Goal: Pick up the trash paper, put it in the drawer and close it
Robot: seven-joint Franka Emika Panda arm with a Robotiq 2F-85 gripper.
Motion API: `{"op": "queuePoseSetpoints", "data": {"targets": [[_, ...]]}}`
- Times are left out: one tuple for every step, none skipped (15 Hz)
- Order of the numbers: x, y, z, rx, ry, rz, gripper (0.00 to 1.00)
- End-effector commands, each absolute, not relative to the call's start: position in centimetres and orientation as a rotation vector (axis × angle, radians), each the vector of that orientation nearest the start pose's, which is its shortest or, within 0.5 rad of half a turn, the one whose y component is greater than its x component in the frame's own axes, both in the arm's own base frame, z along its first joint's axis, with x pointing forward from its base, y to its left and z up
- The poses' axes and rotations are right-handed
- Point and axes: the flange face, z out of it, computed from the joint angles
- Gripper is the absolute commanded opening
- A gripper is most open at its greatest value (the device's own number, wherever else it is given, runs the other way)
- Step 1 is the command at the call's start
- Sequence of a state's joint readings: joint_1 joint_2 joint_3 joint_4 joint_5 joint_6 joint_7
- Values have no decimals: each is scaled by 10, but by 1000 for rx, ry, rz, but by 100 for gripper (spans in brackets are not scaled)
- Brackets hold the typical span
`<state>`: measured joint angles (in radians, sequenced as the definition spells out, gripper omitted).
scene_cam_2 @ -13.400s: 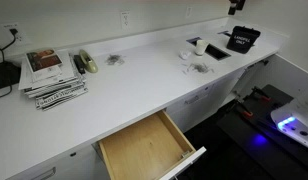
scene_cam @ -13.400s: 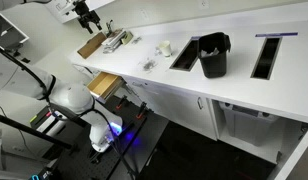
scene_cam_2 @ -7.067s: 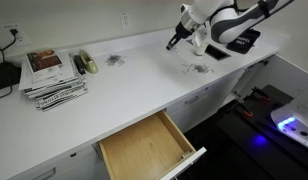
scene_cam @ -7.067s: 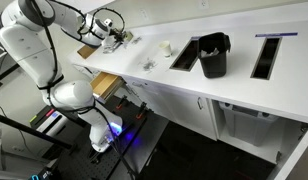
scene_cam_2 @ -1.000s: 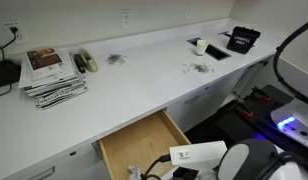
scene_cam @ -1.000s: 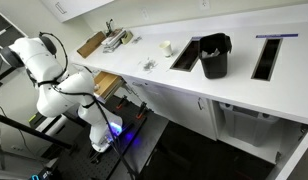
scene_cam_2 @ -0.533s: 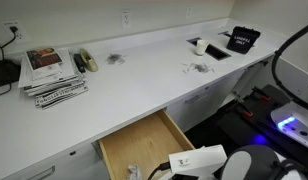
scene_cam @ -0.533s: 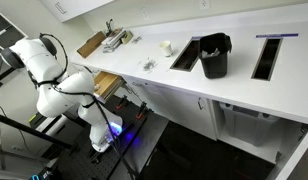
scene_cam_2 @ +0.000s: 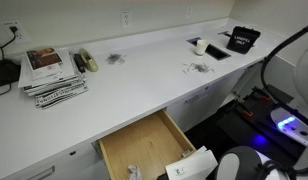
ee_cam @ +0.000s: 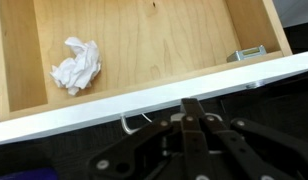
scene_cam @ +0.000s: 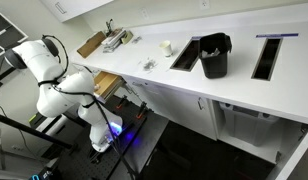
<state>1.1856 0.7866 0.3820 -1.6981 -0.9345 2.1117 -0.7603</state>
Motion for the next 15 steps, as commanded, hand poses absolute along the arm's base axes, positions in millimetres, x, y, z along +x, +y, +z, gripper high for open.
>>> {"op": "queuePoseSetpoints", "data": {"targets": [[66,643,127,297,2650,-33,0],[69,643,120,293,2660,-33,0],[71,642,114,287,2667,-30,0],[74,642,108,285,2674,-34,0],[75,643,107,284,2677,-34,0],[77,642,102,284,2676,-39,0],[79,640,98,287,2664,-52,0],[81,640,94,287,2649,-71,0],[83,638,91,286,2628,-81,0],[85,637,88,283,2614,-87,0],[88,636,85,275,2596,-96,0],[91,635,82,259,2576,-102,0],[94,633,79,241,2555,-105,0],[98,631,77,220,2533,-105,0],[102,630,74,197,2512,-104,0]]}}
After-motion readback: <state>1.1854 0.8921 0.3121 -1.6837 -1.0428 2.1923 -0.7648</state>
